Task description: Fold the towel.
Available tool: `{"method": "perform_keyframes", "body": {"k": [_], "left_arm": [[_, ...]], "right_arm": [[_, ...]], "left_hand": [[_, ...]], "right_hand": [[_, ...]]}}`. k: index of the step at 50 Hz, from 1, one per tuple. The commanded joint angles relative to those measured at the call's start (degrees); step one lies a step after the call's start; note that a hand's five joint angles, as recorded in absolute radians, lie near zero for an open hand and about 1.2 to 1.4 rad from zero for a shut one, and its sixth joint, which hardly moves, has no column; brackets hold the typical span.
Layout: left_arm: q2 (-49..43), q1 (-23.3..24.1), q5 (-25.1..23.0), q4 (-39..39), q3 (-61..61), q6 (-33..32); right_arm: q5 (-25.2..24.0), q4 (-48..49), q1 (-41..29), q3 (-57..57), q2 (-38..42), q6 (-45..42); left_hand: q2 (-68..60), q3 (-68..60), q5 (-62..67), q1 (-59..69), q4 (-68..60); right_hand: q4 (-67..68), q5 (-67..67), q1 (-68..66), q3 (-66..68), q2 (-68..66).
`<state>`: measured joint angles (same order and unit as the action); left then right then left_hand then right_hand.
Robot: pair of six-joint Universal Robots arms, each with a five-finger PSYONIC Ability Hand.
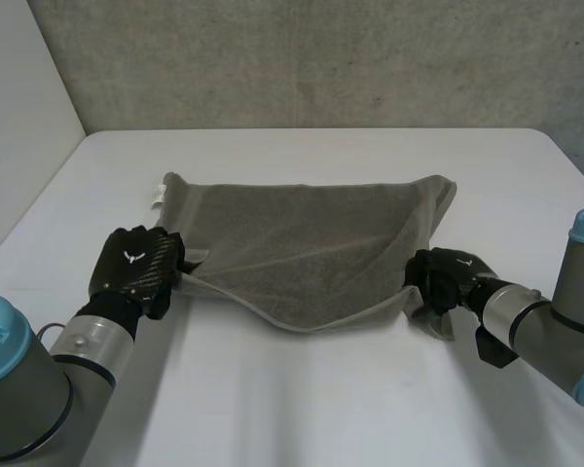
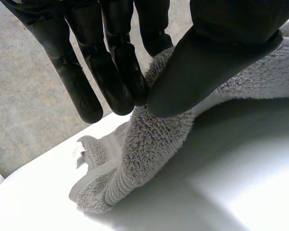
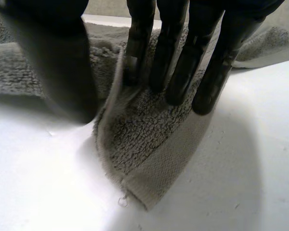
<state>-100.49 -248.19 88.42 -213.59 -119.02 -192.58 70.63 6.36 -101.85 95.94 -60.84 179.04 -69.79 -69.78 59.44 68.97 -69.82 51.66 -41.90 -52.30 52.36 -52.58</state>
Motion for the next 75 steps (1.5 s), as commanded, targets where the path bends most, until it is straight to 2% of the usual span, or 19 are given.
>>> {"method": "perform_keyframes", "body": {"k": [1, 7, 9, 13, 15, 21, 24, 28, 29, 30, 32, 34, 38, 44, 46, 51, 61, 70, 75], "left_arm": [[0.0, -0.1, 0.0, 0.0, 0.0, 0.0], [0.1, -0.2, 0.2, 0.3, 0.0, 0.5], [1.3, -0.2, 0.4, 1.0, 0.0, 1.2], [4.3, -0.3, 0.4, 2.5, -0.9, 3.2], [7.1, -0.6, 0.2, 5.5, -2.4, 6.1], [8.9, -0.9, 0.1, 12.8, -4.1, 6.9], [9.3, -1.4, -0.1, 19.8, -6.2, 5.0], [10.0, -2.0, -0.1, 22.2, -6.4, 0.8], [10.7, -2.6, -0.1, 22.4, -6.1, -1.2], [10.7, -2.7, -0.1, 22.4, -6.1, -1.2], [12.2, -3.8, -1.0, 22.2, -4.8, -3.8], [12.6, -4.2, -2.0, 22.1, -3.7, -4.3], [12.7, -4.5, -5.4, 20.9, 2.2, -3.3], [11.5, -4.1, -5.7, 18.7, 7.8, 0.1], [8.5, -3.8, -5.8, 18.5, 10.9, 3.1], [3.0, -2.8, -5.6, 18.5, 15.0, 5.6], [-9.3, -0.1, -5.4, 18.8, 19.5, 5.4], [-14.6, 3.0, -5.1, 18.6, 21.3, 5.2], [-16.5, 3.1, -2.5, 18.5, 22.5, 3.6]], "right_arm": [[3.1, 2.8, -0.5, -0.1, -0.3, 0.8], [3.4, 3.1, 1.8, -0.8, -5.7, 1.4], [2.9, 3.5, 4.6, -0.2, -8.8, 0.2], [1.6, 4.5, 5.3, 0.9, -10.2, -3.3], [0.5, 4.6, 5.3, 2.7, -10.9, -8.6], [1.0, 4.6, 4.9, 3.7, -11.0, -15.7], [1.1, 4.5, 4.6, 3.7, -10.4, -19.4], [1.1, 4.5, 4.5, 3.6, -10.1, -20.0], [1.1, 4.5, 4.5, 3.6, -10.0, -20.0], [1.1, 4.5, 4.5, 3.6, -10.0, -20.0], [0.8, 4.5, 4.5, 3.7, -10.0, -20.0], [0.7, 4.5, 4.5, 3.8, -10.0, -20.0], [0.7, 4.7, 4.5, 4.3, -10.0, -20.1], [0.8, 5.0, 4.1, 4.7, -9.8, -20.2], [0.8, 5.2, 3.9, 5.0, -9.8, -20.2], [0.8, 5.7, 3.7, 5.5, -9.7, -21.1], [1.0, 5.9, 3.6, 5.7, -9.1, -22.2], [1.0, 5.9, 3.5, 5.7, -8.5, -22.2], [1.1, 5.9, 3.2, 5.7, -8.4, -22.2]], "left_hand": [[-10.2, -10.2, 10.6, 11.0, -10.2], [-10.2, -10.2, 10.6, 11.0, -10.2], [-10.2, -10.2, 10.6, 11.0, -10.2], [-10.2, -10.2, 10.6, 11.0, -10.2], [-1.4, -1.4, 1.7, 2.2, -1.3], [6.9, 6.9, -6.6, -6.1, 7.0], [16.8, 16.8, -16.5, -16.0, 16.9], [24.2, 24.2, -23.9, -23.4, 24.3], [32.6, 32.6, -32.2, -31.8, 32.6], [32.7, 32.7, -32.3, -31.8, 32.7], [54.3, 54.3, -53.9, -53.4, 54.3], [56.4, 56.4, -56.0, -55.5, 56.4], [56.0, 56.0, -55.7, -55.2, 56.1], [54.5, 54.5, -54.2, -53.7, 54.6], [53.9, 53.9, -53.5, -53.0, 53.9], [51.7, 51.7, -51.3, -50.9, 51.7], [51.3, 51.3, -51.0, -50.5, 51.4], [51.2, 51.2, -50.8, -50.3, 51.2], [48.5, 48.5, -48.1, -47.7, 48.5]], "right_hand": [[28.3, -28.1, -27.7, 27.6, -27.4], [28.3, -28.1, -27.7, 27.6, -27.4], [28.3, -28.1, -27.7, 27.6, -27.4], [28.3, -28.1, -27.7, 27.6, -27.4], [28.3, -28.1, -27.7, 27.6, -27.4], [28.3, -28.1, -27.7, 27.6, -27.4], [28.3, -28.1, -27.7, 27.6, -27.4], [28.3, -28.1, -27.7, 27.6, -27.4], [28.3, -28.1, -27.7, 27.6, -27.4], [28.3, -28.1, -27.7, 27.6, -27.4], [28.3, -28.1, -27.7, 27.6, -27.4], [28.3, -28.1, -27.7, 27.6, -27.4], [28.3, -28.1, -27.7, 27.6, -27.4], [28.3, -28.1, -27.7, 27.6, -27.4], [28.3, -28.1, -27.7, 27.6, -27.4], [28.3, -28.1, -27.7, 27.6, -27.4], [28.3, -28.1, -27.7, 27.6, -27.4], [28.3, -28.1, -27.7, 27.6, -27.4], [28.3, -28.1, -27.7, 27.6, -27.4]]}}
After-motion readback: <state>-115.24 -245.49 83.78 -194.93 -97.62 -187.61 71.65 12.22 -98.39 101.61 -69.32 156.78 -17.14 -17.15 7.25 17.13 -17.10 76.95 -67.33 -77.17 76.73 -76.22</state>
